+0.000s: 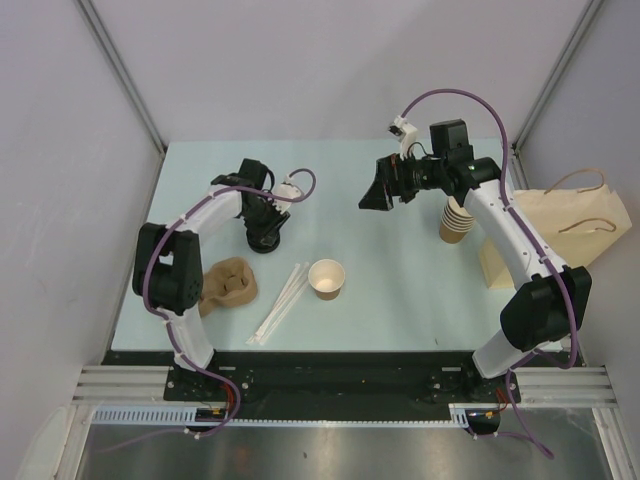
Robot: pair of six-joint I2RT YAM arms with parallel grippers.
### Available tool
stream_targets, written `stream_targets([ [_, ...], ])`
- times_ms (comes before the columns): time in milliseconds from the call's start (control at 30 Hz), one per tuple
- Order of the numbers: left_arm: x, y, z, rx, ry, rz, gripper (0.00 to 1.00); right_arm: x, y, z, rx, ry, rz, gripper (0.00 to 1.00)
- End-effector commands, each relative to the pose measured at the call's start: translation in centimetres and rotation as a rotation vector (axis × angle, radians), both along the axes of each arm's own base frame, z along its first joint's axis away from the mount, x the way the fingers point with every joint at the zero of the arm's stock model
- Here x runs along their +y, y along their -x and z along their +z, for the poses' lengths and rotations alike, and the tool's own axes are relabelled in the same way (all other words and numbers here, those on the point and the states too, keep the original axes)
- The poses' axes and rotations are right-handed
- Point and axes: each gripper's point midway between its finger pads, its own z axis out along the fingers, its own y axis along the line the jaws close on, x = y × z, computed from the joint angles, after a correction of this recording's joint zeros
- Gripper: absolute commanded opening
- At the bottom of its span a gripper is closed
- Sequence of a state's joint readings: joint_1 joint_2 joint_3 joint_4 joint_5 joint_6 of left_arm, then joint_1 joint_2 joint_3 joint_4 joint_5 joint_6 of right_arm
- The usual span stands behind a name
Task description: Pack the takeout coffee
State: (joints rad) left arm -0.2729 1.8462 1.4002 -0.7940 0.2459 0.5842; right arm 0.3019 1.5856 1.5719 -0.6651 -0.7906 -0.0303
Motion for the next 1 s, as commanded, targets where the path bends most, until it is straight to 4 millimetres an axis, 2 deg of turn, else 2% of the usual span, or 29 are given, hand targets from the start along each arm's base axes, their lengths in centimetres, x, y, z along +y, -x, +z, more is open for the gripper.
stream_targets([
  [0, -0.3, 0.0, -0.2, -0.01, 0.002, -0.014, 0.37, 0.1, 0.0, 0.5, -0.033, 0.002, 0.012, 1.0],
  [367, -0.4, 0.3, -0.5, 0.01, 0.001, -0.02, 0.34, 0.0, -0.1, 0.5, -0.038, 0.005, 0.018, 1.0],
  [500, -0.3, 0.5, -0.6, 0.022, -0.003, -0.023, 0.3, 0.0, -0.2, 0.6, -0.042, 0.006, 0.02, 1.0],
  [633, -0.4, 0.7, -0.6, 0.034, -0.002, -0.029, 0.21, 0.0, -0.3, 0.8, -0.044, 0.006, 0.019, 1.0],
  [767, -0.5, 1.0, 0.2, 0.036, 0.008, -0.029, 0.1, 0.0, -0.3, 0.9, -0.045, 0.004, 0.021, 1.0],
  [967, -0.3, 1.3, 2.7, 0.002, 0.016, -0.029, 0.03, 0.1, -0.3, 1.0, -0.042, -0.002, 0.028, 1.0],
])
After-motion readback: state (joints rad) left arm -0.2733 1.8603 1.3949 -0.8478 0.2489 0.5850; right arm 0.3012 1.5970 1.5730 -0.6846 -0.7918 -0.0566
